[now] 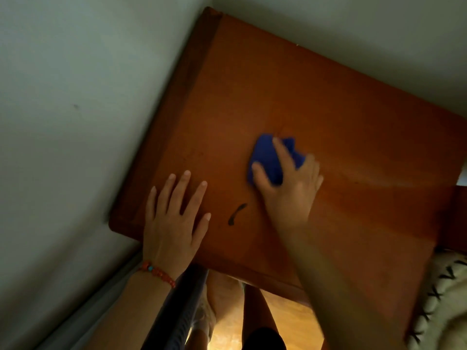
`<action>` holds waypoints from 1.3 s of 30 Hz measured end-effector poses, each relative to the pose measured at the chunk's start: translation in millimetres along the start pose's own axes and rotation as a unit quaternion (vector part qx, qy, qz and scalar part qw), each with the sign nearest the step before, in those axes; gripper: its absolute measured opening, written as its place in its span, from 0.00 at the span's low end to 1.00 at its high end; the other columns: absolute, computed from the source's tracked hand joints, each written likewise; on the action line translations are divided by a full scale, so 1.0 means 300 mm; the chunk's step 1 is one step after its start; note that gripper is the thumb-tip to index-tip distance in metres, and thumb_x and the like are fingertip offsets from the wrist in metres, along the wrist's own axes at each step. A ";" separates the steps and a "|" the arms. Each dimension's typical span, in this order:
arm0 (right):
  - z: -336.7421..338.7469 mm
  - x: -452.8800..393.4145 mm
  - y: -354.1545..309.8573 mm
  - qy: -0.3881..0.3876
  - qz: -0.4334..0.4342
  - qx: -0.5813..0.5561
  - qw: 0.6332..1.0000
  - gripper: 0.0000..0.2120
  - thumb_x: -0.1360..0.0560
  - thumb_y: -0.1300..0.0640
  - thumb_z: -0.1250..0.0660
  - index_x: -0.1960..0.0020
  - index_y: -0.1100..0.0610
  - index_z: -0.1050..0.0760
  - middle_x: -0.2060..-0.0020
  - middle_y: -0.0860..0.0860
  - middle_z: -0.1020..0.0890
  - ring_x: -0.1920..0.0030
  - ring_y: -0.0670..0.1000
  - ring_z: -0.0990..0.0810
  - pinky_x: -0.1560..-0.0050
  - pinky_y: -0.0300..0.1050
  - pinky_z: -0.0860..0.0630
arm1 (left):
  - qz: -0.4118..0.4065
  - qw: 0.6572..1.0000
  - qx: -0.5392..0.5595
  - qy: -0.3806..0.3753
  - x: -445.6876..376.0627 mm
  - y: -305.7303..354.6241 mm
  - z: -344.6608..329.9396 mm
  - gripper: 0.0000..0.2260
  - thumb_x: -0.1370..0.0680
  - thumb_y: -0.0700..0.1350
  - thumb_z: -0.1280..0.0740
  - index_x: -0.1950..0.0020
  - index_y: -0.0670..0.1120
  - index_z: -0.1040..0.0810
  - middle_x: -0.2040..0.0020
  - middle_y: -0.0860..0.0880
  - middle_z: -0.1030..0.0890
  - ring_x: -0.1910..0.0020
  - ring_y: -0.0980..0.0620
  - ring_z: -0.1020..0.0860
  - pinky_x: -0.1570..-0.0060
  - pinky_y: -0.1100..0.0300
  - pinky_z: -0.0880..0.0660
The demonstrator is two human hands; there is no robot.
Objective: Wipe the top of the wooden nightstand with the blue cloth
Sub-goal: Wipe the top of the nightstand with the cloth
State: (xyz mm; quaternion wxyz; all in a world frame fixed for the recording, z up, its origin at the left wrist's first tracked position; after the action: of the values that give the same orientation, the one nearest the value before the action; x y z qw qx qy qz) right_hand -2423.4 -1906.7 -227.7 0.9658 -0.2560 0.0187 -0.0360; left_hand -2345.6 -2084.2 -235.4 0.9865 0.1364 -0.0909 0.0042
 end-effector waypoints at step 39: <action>-0.109 0.430 -0.219 -0.002 0.017 -0.002 1.000 0.23 0.31 0.42 0.34 0.41 0.53 0.25 0.56 0.61 0.24 0.58 0.60 0.28 0.56 0.49 0.38 | -0.039 0.997 -0.018 0.065 0.286 -0.174 -0.011 0.21 0.23 0.50 0.43 0.33 0.42 0.29 0.33 0.35 0.31 0.34 0.35 0.33 0.37 0.38 0.38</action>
State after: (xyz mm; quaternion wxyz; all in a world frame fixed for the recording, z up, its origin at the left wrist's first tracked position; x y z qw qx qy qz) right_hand -2300.6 -1990.1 -225.8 0.9658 -0.2578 0.0210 -0.0192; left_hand -2258.8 -2135.1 -237.0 0.9920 0.1216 -0.0215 -0.0266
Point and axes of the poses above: each hand's wrist, its own x-axis away from the middle knuckle, its own z-axis out of the back of the hand, y = z × x, the point moved 9 cm from there along -x, towards the middle knuckle
